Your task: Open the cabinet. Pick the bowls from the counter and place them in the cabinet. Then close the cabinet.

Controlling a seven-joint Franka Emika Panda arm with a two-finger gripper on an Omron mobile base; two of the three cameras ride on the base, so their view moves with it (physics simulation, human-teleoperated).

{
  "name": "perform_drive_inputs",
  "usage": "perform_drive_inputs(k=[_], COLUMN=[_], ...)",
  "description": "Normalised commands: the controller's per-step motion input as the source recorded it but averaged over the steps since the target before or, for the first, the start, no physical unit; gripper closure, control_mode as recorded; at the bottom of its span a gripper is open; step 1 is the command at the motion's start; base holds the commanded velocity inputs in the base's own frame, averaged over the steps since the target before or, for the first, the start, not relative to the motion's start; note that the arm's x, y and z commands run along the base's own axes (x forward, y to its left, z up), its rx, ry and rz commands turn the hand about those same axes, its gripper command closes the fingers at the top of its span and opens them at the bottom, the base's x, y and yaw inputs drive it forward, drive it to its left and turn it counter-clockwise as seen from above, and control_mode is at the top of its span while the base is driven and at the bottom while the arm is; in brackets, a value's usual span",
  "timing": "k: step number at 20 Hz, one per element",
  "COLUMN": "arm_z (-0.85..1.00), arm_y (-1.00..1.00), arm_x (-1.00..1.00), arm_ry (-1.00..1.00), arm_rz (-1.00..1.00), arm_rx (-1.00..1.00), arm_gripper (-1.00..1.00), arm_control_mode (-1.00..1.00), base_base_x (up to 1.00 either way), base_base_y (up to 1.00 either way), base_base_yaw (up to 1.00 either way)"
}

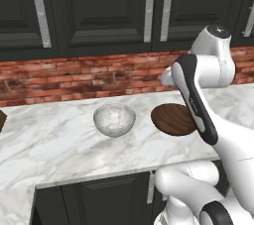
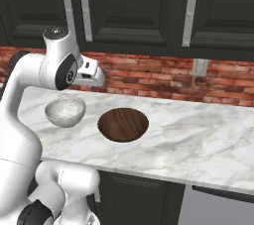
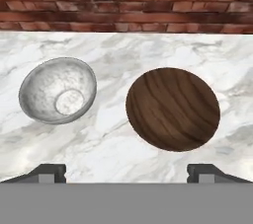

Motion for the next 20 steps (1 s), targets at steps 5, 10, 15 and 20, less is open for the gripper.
perform_drive_inputs(k=[5,10,15,20], arm_z=[0.43,0.57,0.62,0.48], arm_y=[0.04,0.00,0.17,0.20], arm_x=[-0.08,0.00,0.00,0.19], arm_ry=[-0.19,-0.13,-0.19,-0.06], arm_rz=[0.00,0.00,0.00,0.00], arm_rx=[0.00,0.00,-0.06,-0.06], arm_gripper=[-1.00,-1.00,-1.00,-1.00], arm_control_mode=[-1.00,-1.00,-1.00,-1.00], base_base_x=[0.00,0.00,0.00,0.00], base_base_y=[0.00,0.00,0.00,0.00], base_base_yaw=[0.00,0.00,0.00,0.00])
